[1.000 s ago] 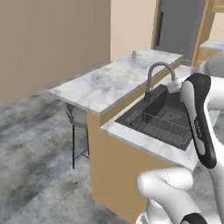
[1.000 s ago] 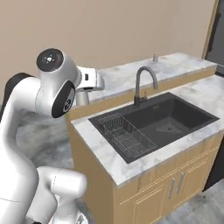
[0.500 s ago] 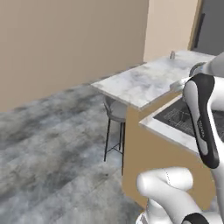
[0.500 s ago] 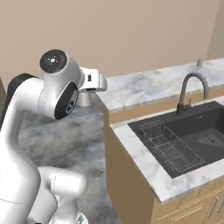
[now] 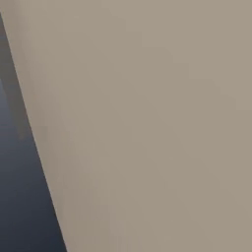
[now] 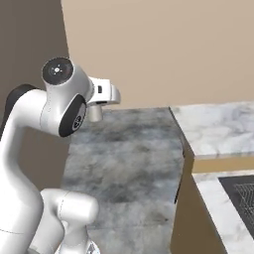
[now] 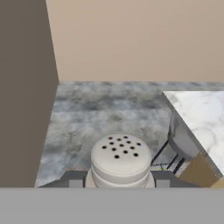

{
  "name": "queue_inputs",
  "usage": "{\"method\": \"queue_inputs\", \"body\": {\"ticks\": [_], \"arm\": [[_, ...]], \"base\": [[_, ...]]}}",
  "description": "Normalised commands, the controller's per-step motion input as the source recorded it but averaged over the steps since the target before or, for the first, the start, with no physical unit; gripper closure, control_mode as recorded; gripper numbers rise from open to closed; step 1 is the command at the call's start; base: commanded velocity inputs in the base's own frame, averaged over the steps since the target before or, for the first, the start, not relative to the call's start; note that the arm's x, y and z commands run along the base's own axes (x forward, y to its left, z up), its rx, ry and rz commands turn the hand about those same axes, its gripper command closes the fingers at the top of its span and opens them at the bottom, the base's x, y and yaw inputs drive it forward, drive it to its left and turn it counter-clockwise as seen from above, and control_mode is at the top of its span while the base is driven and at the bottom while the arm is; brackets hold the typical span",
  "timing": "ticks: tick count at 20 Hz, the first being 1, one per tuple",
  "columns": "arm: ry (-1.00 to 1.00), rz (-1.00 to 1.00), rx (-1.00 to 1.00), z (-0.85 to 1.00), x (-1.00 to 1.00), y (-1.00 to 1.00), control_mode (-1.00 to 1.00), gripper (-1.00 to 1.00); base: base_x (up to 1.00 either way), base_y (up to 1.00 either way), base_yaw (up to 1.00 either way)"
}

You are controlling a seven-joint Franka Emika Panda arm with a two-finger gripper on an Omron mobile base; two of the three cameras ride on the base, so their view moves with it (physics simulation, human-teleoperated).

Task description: The dining table condiment station is running low on shaker. Refill the condiment station by opening the cabinet and taking the shaker from the cabinet and placing it on the dining table.

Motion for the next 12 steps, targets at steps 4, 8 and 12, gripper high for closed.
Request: {"method": "queue_inputs", "body": {"ticks": [4, 8, 12], "arm": [[0.00, 0.00, 0.00, 0.00, 0.00, 0.00, 1.00, 1.00], [0.00, 0.00, 0.00, 0.00, 0.00, 0.00, 1.00, 1.00], [0.00, 0.00, 0.00, 0.00, 0.00, 0.00, 1.00, 1.00]], "base": [[1.00, 0.34, 0.28], [1.00, 0.19, 0.13], [1.00, 0.11, 0.03]]}}
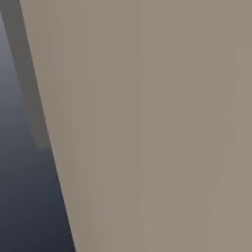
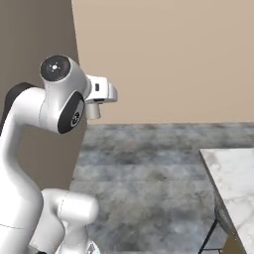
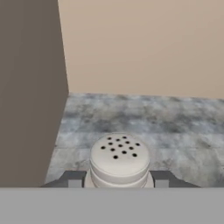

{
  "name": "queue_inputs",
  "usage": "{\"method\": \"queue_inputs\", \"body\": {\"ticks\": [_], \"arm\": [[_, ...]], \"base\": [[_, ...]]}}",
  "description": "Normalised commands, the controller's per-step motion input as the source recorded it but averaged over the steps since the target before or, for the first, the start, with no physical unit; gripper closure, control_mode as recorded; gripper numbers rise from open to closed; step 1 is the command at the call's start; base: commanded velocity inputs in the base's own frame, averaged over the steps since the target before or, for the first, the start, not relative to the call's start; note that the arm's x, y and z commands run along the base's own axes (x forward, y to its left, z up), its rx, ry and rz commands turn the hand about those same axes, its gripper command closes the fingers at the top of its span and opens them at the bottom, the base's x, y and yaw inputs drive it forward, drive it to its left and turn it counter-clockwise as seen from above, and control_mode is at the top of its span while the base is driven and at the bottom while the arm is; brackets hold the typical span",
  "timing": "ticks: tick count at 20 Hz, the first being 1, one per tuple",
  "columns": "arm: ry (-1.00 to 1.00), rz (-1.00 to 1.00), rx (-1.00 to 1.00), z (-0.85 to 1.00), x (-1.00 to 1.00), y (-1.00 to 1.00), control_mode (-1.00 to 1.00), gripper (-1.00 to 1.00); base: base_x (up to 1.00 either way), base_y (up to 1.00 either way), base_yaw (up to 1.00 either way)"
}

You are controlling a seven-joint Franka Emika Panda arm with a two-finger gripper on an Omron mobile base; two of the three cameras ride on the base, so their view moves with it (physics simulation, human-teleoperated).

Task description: The dining table condiment station is running low on shaker. Refill the condiment station by opening the cabinet and taking the shaker from the cabinet and placing it on the dining table.

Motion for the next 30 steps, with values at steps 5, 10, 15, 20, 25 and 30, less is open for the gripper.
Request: {"method": "queue_inputs", "body": {"ticks": [5, 10, 15, 20, 25, 30], "arm": [[0.00, 0.00, 0.00, 0.00, 0.00, 0.00, 1.00, 1.00], [0.00, 0.00, 0.00, 0.00, 0.00, 0.00, 1.00, 1.00], [0.00, 0.00, 0.00, 0.00, 0.00, 0.00, 1.00, 1.00], [0.00, 0.00, 0.00, 0.00, 0.00, 0.00, 1.00, 1.00], [0.00, 0.00, 0.00, 0.00, 0.00, 0.00, 1.00, 1.00], [0.00, 0.00, 0.00, 0.00, 0.00, 0.00, 1.00, 1.00]], "base": [[1.00, 0.03, -0.07], [1.00, 0.00, -0.27], [1.00, 0.00, -0.32], [0.90, -0.22, -0.37], [0.72, -0.41, -0.42], [0.63, -0.43, -0.45]]}}
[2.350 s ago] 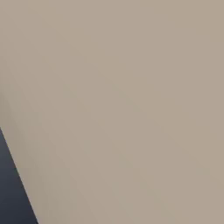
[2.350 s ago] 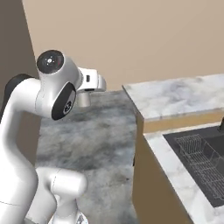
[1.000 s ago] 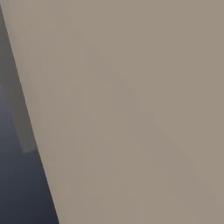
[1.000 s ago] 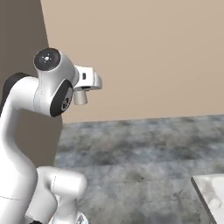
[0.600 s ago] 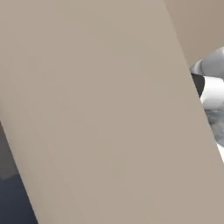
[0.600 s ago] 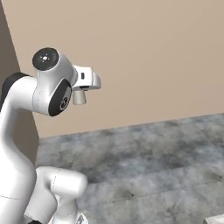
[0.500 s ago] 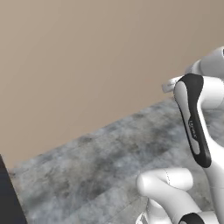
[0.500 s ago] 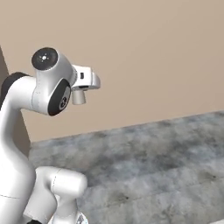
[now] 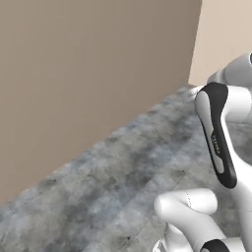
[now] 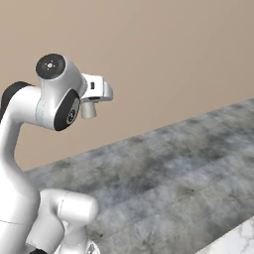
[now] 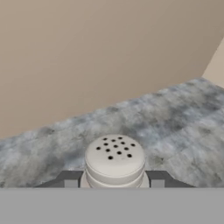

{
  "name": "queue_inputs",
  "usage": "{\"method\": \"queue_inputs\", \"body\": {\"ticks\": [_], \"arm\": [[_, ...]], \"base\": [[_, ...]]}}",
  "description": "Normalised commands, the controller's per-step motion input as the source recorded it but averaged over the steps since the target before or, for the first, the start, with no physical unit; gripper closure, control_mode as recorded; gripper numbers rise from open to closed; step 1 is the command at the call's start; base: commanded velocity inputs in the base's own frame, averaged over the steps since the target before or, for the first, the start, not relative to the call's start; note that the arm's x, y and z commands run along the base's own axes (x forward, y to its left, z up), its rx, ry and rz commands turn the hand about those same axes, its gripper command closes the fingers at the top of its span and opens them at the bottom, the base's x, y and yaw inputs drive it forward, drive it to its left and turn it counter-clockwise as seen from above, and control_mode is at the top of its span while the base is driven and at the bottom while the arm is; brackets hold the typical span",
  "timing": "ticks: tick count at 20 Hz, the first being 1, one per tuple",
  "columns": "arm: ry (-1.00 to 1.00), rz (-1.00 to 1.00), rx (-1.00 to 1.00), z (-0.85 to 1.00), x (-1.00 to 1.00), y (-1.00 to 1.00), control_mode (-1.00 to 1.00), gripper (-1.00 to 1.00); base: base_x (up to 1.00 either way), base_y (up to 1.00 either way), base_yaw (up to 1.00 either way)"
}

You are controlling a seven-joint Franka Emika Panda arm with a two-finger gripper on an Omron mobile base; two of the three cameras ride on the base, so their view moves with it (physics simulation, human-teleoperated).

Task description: The dining table condiment station is running low on shaker. Refill the condiment station by opening the cabinet and taking the shaker from the cabinet and placing it on the dining table.

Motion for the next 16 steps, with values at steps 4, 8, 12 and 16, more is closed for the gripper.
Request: {"method": "queue_inputs", "body": {"ticks": [4, 8, 12, 16], "arm": [[0.00, 0.00, 0.00, 0.00, 0.00, 0.00, 1.00, 1.00], [0.00, 0.00, 0.00, 0.00, 0.00, 0.00, 1.00, 1.00], [0.00, 0.00, 0.00, 0.00, 0.00, 0.00, 1.00, 1.00], [0.00, 0.00, 0.00, 0.00, 0.00, 0.00, 1.00, 1.00]], "base": [[0.53, -0.39, -0.50], [0.56, -0.29, -0.50], [0.61, -0.20, -0.49], [0.83, 0.00, -0.43]]}}
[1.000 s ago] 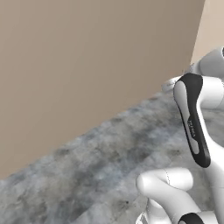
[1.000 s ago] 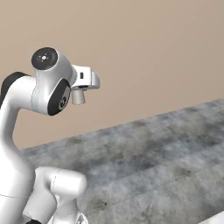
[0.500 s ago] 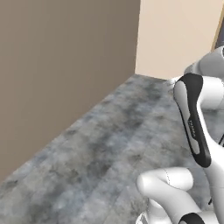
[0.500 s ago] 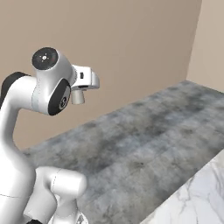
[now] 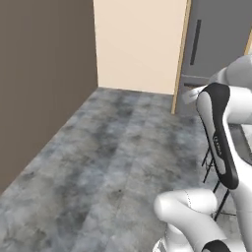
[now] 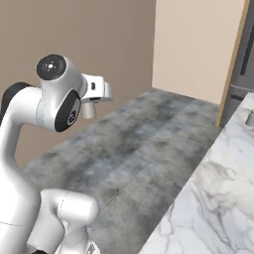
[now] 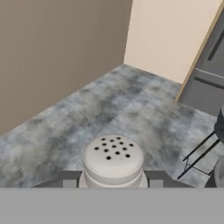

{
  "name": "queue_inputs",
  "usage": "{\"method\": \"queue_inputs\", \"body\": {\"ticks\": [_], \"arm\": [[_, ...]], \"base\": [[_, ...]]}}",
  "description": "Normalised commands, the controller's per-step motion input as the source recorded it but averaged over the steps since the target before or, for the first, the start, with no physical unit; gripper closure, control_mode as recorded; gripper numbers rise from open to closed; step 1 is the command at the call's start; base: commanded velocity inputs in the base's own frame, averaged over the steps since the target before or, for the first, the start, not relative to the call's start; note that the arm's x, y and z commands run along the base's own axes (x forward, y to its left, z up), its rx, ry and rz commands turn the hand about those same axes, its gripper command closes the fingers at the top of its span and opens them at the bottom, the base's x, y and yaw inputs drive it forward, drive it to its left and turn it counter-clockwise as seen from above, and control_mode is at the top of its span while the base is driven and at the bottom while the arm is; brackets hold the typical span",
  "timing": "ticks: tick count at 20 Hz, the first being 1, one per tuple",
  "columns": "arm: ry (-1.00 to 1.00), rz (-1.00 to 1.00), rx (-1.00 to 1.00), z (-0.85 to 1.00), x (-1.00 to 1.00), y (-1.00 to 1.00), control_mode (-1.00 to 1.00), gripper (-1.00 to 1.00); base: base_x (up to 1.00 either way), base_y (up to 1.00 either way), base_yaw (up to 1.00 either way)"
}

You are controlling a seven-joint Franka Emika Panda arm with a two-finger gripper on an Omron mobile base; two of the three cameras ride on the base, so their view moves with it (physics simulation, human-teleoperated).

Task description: The dining table condiment station is running low on shaker. Refill the condiment station by opening the cabinet and taking the shaker from the cabinet and placing it on the dining table.

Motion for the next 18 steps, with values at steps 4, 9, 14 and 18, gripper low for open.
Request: {"method": "queue_inputs", "body": {"ticks": [4, 9, 14, 18], "arm": [[0.00, 0.00, 0.00, 0.00, 0.00, 0.00, 1.00, 1.00], [0.00, 0.00, 0.00, 0.00, 0.00, 0.00, 1.00, 1.00], [0.00, 0.00, 0.00, 0.00, 0.00, 0.00, 1.00, 1.00], [0.00, 0.00, 0.00, 0.00, 0.00, 0.00, 1.00, 1.00]], "base": [[0.99, 0.18, -0.36], [0.91, 0.33, -0.40], [0.70, 0.23, -0.52], [0.61, 0.06, -0.55]]}}
